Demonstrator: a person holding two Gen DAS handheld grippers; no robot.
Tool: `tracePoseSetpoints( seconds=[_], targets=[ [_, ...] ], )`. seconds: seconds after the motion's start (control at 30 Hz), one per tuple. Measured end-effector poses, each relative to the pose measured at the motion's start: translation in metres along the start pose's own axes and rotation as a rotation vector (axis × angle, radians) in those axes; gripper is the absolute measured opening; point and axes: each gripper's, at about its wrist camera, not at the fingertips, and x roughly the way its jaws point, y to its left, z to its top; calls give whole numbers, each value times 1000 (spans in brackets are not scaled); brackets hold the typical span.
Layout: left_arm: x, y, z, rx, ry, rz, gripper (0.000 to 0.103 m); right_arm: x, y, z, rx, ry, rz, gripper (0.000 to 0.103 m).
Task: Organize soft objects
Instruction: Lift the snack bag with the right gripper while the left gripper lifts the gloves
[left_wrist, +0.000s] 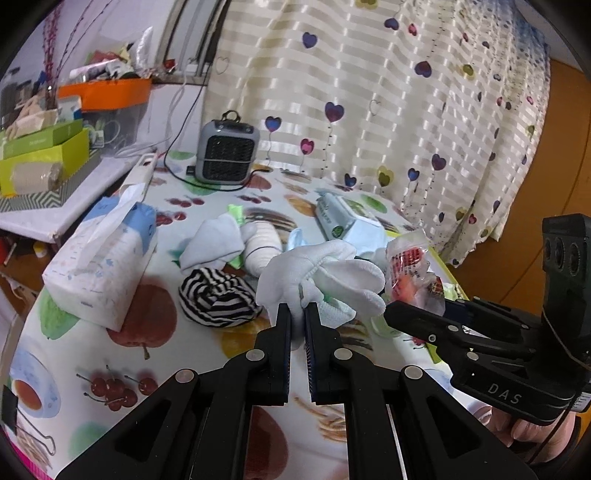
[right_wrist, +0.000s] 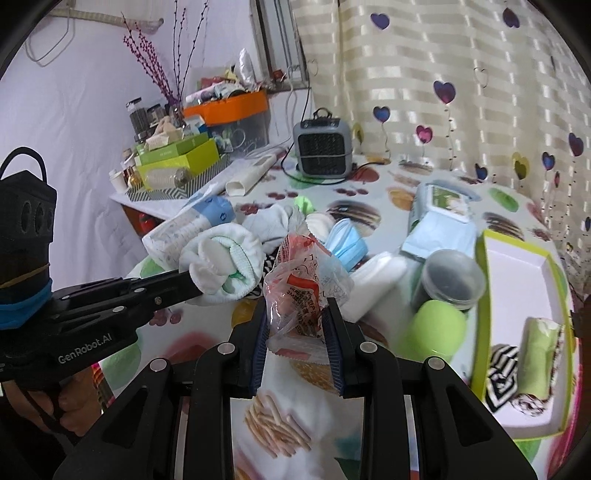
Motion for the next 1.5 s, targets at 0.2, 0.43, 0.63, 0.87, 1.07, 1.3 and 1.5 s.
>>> tracePoseSetpoints(
  seconds=[0.2,0.43,0.63,0.87,1.07,1.3,1.5],
  targets=[
    [-4,-14,1,21,-9,-5,7,-20,-5,-2,14,-32,-24,30],
    [-8,-24,2,41,-16,-12,7,-35,-9,-5,21,-59,-38,30],
    [-9,-32,3,58,-17,-21,7,-42,-14,-7,29,-70,-47,30],
    [-2,-44,5,78,-8,-40,7,-47,-25,-8,48,-77,-66,30],
    [8,-57,8,102,2,-64,7,-52,-40,-9,71,-82,-92,30],
    [20,-76,11,133,16,-92,7,-59,-58,-13,103,-85,-123,30],
    [31,-92,13,157,27,-115,7,-61,-74,-15,123,-86,-143,30]
  ],
)
